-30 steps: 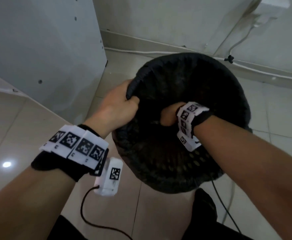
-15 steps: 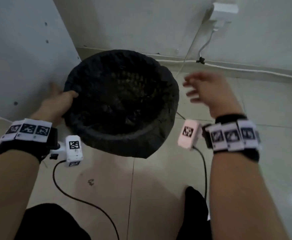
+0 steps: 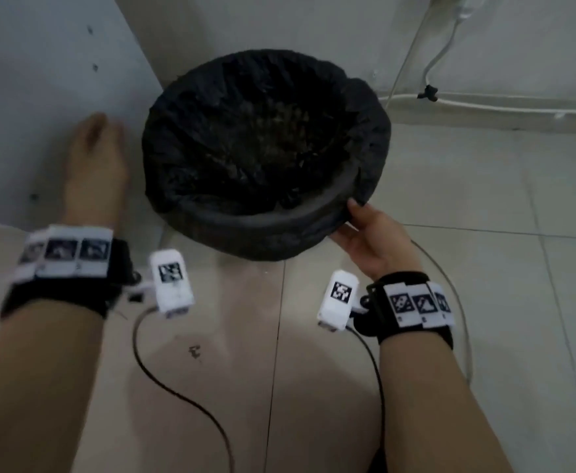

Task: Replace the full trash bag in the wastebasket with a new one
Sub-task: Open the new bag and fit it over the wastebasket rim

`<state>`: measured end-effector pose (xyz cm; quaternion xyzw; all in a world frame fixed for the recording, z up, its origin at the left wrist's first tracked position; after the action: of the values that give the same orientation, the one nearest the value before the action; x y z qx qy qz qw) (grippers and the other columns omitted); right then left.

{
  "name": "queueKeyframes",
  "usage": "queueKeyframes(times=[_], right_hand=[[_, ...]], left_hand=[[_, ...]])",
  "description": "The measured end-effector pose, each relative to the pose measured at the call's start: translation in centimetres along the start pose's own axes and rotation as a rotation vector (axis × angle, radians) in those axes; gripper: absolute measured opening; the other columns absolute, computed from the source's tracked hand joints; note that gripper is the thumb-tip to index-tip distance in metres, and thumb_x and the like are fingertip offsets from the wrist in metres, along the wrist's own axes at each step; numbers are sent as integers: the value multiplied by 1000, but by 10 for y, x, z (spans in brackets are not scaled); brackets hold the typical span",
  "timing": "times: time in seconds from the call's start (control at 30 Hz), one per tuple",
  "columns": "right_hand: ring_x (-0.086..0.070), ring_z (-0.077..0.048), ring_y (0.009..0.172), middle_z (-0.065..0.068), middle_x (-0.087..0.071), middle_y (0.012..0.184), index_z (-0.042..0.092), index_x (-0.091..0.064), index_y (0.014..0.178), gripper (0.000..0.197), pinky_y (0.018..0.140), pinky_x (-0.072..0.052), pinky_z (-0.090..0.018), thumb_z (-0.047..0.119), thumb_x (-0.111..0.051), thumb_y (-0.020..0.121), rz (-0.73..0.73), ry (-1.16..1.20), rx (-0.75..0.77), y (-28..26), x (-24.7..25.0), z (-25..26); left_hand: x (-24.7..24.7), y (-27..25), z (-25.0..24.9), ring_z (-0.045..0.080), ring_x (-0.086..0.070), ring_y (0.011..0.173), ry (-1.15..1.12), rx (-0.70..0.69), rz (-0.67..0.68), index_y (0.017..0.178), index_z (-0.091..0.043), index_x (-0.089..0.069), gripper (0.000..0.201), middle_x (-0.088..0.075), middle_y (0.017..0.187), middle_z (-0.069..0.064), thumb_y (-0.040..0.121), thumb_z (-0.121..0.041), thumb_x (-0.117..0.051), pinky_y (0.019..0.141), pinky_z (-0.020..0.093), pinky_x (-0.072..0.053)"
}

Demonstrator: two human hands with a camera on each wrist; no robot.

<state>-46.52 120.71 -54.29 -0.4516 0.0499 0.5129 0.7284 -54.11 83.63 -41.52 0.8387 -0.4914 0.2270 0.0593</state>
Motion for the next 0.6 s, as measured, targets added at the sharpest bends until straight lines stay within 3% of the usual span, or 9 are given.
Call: queueKeyframes(times=[0.07,0.1,0.17,0.23,0.3,0.37,0.43,0.5,0.6], right_hand=[[-73,-26,83,-10,-75,91,6,-63,110,22,74,-62,-44,2,-45,99,2,117,-22,-2,0,-1],[-74,-26,82,-11,-76,90,6,-63,110,23,74,-62,-44,1,-43,100,1,158,-36,-4,1,-4],[-75,-25,82,-11,-76,93,6,-62,111,26,75,-62,-43,-1,-40,99,3,191,-57,-7,2,-13],[-75,-25,84,-12,-76,95,6,-63,109,26,77,-61,-42,-3,-42,96,10,232,-56,-9,1,-19],[-75,-24,83,-12,-76,94,5,-64,104,26,79,-60,-40,-5,-49,85,15,299,-33,-9,1,-21],[-75,-24,82,-14,-76,93,4,-64,100,29,80,-60,-39,-4,-52,75,13,361,-6,-7,-2,-21],[-73,-29,91,-17,-74,100,4,-64,107,38,91,-56,-44,-5,-50,72,14,377,14,-8,-9,-22],[-64,-36,112,-22,-68,116,3,-60,122,52,107,-44,-51,-4,-45,73,41,393,4,-9,-14,-24],[-51,-41,130,-25,-58,135,-1,-54,129,46,115,-32,-52,8,-47,84,136,432,-39,-12,-17,-24]], left_hand=[[9,-58,43,24,-61,116,-181,118,-91,137,-13,-54,54,-62,127,6,92,-43,-48,106,42,-48],[0,-91,69,23,-61,108,-279,220,-51,135,-9,-54,48,-61,120,6,95,-34,-49,99,40,-50],[-45,-147,112,19,-63,105,-536,501,149,126,-12,-59,31,-64,118,3,98,-23,-52,91,40,-52],[-85,-179,121,23,-67,112,-738,681,356,125,-13,-62,28,-70,121,7,99,-23,-55,97,45,-51],[-103,-181,113,23,-69,111,-892,667,424,119,-14,-63,22,-73,116,7,99,-18,-55,103,49,-49],[-110,-176,109,23,-69,112,-1048,647,393,114,-13,-62,21,-72,118,8,95,-8,-54,105,48,-50],[-112,-169,108,26,-62,124,-1163,671,337,134,-5,-54,44,-62,136,15,90,-2,-53,108,46,-48],[-115,-161,104,30,-56,132,-1210,677,297,146,0,-44,55,-57,142,18,91,2,-46,110,48,-45],[-112,-154,92,33,-54,132,-1207,648,331,138,-5,-56,54,-63,133,15,86,-19,-50,108,53,-44]])
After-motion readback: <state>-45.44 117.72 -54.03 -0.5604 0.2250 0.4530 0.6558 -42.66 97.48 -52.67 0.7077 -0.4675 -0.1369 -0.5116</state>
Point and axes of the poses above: each hand's wrist, its own y-axis towards the middle knuckle, its own x-axis out of the back of the hand, z = x × y, the point moved 9 cm from there along y, towards the middle knuckle
